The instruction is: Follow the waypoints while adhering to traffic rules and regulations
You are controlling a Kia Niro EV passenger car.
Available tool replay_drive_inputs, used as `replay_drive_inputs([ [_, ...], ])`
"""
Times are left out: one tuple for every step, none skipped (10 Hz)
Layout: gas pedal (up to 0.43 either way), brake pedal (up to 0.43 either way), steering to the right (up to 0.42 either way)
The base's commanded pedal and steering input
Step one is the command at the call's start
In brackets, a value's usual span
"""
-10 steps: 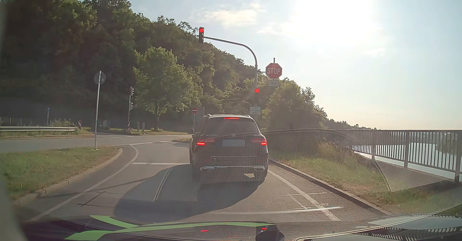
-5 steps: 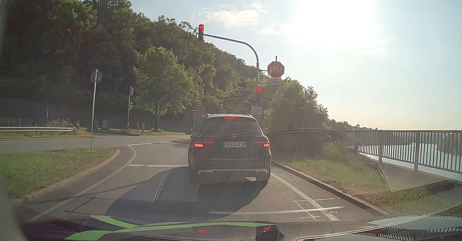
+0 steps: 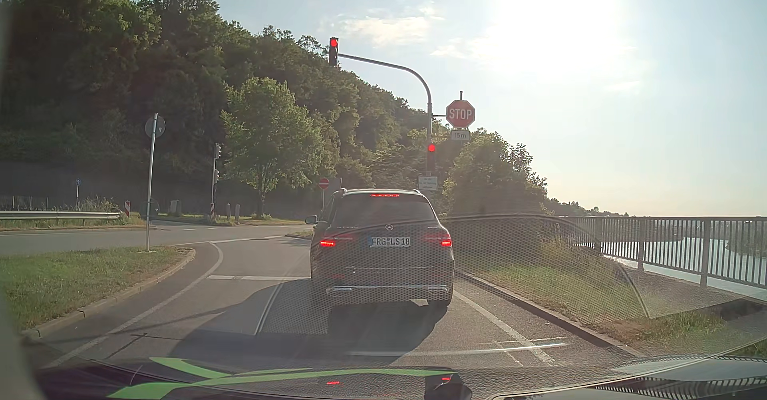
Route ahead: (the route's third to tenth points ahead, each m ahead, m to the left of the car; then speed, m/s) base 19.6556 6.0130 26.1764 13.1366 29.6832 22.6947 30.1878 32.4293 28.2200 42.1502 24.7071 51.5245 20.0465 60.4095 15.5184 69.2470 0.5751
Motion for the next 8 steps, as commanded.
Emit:
replay_drive_inputs([
  [0.000,0.110,-0.035],
  [0.000,0.110,-0.035],
  [0.000,0.116,-0.035],
  [0.000,0.116,-0.035],
  [0.000,0.116,-0.035],
  [0.000,0.116,-0.035],
  [0.000,0.116,-0.035],
  [0.000,0.116,-0.035],
])
